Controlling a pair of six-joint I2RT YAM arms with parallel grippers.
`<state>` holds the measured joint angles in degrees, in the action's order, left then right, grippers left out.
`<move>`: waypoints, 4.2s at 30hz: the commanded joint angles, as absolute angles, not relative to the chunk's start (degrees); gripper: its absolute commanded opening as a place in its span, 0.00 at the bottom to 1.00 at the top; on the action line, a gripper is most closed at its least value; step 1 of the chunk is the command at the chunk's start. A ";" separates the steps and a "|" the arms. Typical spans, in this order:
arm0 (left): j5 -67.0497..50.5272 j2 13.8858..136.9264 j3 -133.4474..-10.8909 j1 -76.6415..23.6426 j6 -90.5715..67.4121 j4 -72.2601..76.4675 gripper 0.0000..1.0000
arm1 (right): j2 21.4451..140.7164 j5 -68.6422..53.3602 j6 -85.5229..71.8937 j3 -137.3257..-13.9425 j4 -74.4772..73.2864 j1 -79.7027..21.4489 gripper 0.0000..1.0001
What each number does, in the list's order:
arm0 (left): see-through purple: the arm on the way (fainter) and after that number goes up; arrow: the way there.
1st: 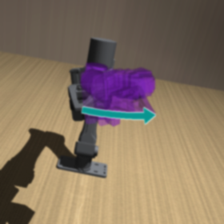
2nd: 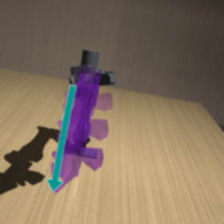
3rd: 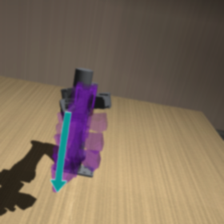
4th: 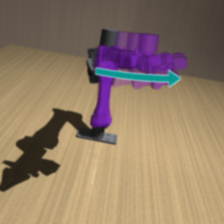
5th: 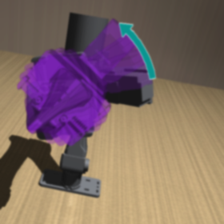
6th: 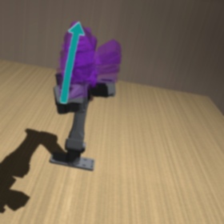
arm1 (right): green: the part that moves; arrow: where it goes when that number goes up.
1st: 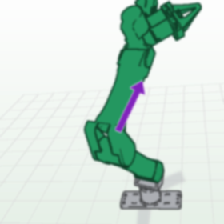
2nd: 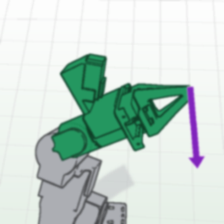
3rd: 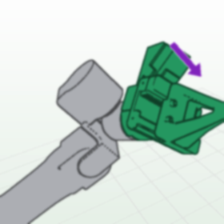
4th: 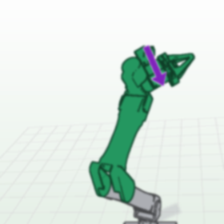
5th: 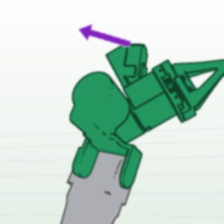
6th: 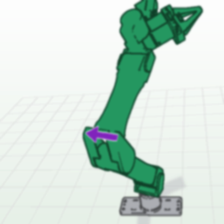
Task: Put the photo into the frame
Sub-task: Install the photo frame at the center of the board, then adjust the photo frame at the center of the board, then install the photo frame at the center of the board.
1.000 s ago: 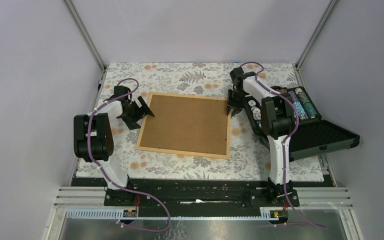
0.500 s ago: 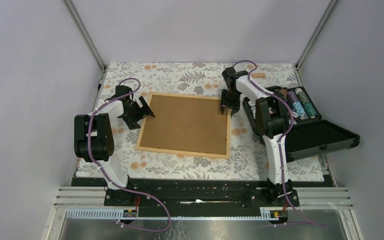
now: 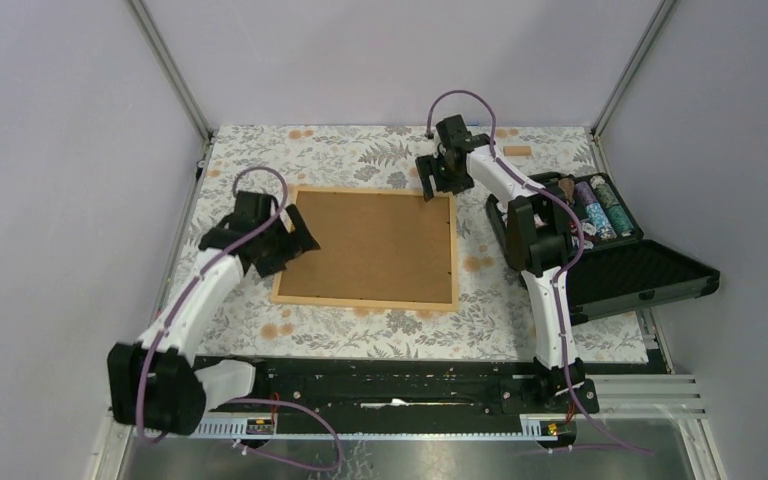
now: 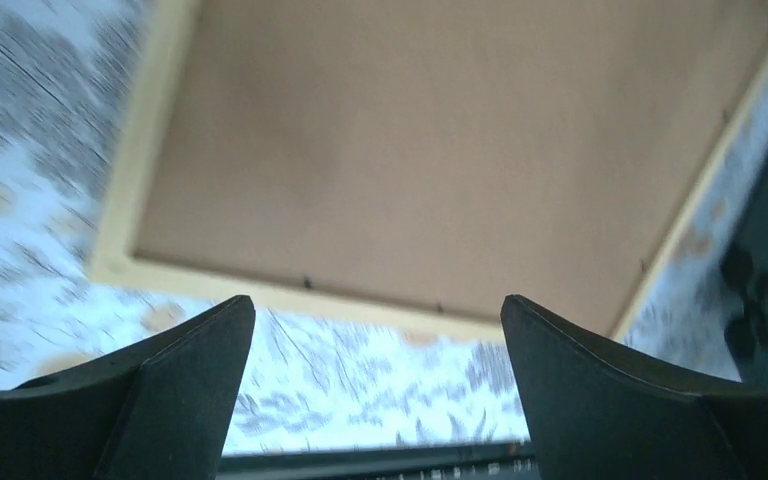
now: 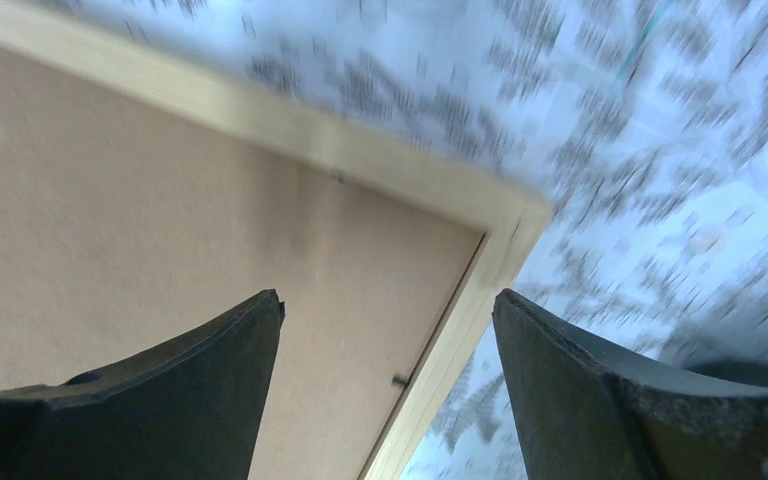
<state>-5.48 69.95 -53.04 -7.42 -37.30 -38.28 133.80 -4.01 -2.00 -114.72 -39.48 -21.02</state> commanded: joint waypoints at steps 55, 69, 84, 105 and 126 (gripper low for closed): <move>-15.97 102.78 -61.86 -2.38 -30.32 -31.03 0.99 | 101.34 -21.63 -16.21 -72.44 -45.75 -22.84 0.37; -20.28 104.15 -59.86 -2.37 -31.45 -27.32 0.98 | 107.84 -17.49 -16.39 -73.14 -46.21 -26.08 0.35; -21.88 103.86 -59.47 -2.37 -31.90 -26.53 0.98 | 112.03 -15.14 -19.45 -73.85 -43.25 -27.77 0.30; -22.87 103.60 -58.81 -2.37 -31.88 -26.03 0.98 | 119.01 -0.66 -25.99 -75.20 -41.98 -30.05 0.27; -24.20 103.32 -58.10 -3.16 -31.73 -25.43 0.98 | 125.94 -1.70 -24.28 -84.99 -42.49 -33.23 0.60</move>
<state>-22.06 101.30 -60.97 -1.74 -31.90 -25.52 120.90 -6.22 -25.26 -85.65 -57.56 -31.44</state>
